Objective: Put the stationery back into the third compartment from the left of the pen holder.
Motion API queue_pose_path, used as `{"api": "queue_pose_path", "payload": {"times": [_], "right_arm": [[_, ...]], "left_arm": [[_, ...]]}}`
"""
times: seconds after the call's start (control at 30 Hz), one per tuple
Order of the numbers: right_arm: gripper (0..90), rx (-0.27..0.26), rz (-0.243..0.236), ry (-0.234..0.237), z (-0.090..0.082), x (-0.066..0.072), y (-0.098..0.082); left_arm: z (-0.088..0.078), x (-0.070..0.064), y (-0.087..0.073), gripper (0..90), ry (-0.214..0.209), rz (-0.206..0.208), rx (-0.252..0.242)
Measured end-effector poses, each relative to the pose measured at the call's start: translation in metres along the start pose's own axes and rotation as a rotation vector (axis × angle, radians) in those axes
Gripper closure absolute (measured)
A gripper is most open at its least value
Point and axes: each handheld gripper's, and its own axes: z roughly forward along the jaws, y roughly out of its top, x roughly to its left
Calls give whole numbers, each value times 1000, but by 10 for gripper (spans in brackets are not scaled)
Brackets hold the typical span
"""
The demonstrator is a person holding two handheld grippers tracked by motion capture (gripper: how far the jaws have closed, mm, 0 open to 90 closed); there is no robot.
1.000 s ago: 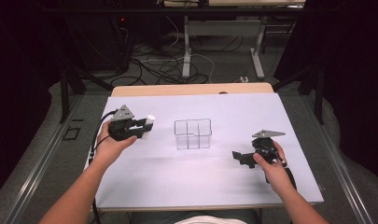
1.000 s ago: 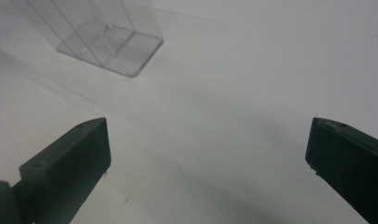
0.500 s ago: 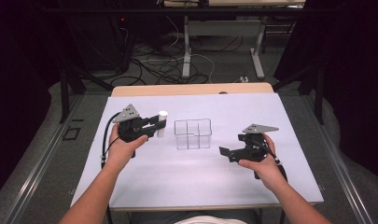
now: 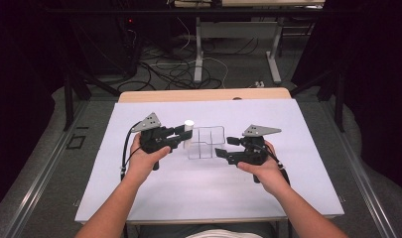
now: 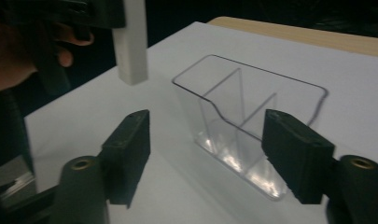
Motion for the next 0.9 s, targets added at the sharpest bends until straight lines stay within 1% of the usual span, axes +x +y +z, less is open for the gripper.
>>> {"api": "queue_pose_path", "payload": {"times": [0.03,0.07,0.1,0.13,0.17,0.2,0.23,0.3,0.37,0.4,0.43,0.47,0.5,0.53,0.57,0.6,0.73,0.77,0.83,0.87,0.9], "right_arm": [[363,-2,6,27,1,0,0],[382,-2,7,39,2,1,1],[410,-17,4,55,3,1,1],[421,-19,5,69,3,2,1],[424,-9,2,85,4,2,1],[431,-12,-9,94,5,2,2],[441,-11,-19,102,6,3,2],[443,-11,-25,129,8,4,2],[443,-19,-45,164,10,5,2],[442,-17,-48,182,10,6,2],[442,-16,-56,185,11,7,3],[444,-18,-58,189,11,7,3],[458,-17,-50,200,11,7,3],[458,-17,-50,200,11,7,3],[468,-20,-51,211,12,8,3],[487,-18,-72,223,12,8,3],[512,-16,-69,235,13,8,1],[512,-4,-71,237,13,8,1],[512,-15,-63,244,15,8,1],[510,-8,-66,248,15,8,1],[510,-13,-66,250,16,8,1]], "left_arm": [[2,-1,0,675,-12,2,2],[3,-2,0,674,-26,4,7],[5,-4,-1,674,-37,8,10],[6,-5,-1,674,-48,11,13],[6,-5,-1,674,-48,11,13],[9,-7,-2,674,-66,15,19],[10,-9,-2,674,-75,5,17],[12,-10,-3,675,-81,2,13],[17,-12,-4,675,-111,-2,15],[18,-12,-5,675,-124,3,18],[19,-13,-5,674,-137,6,19],[19,-13,-5,674,-137,6,19],[20,-14,-6,674,-149,14,22],[22,-14,-6,674,-157,20,23],[23,-15,-6,674,-166,27,27],[25,-16,-7,674,-176,28,29],[28,-17,-7,674,-185,27,33],[29,-18,-7,675,-188,31,33],[30,-18,-7,674,-189,32,32],[31,-19,-7,674,-192,31,31],[31,-19,-7,674,-192,32,31]]}}
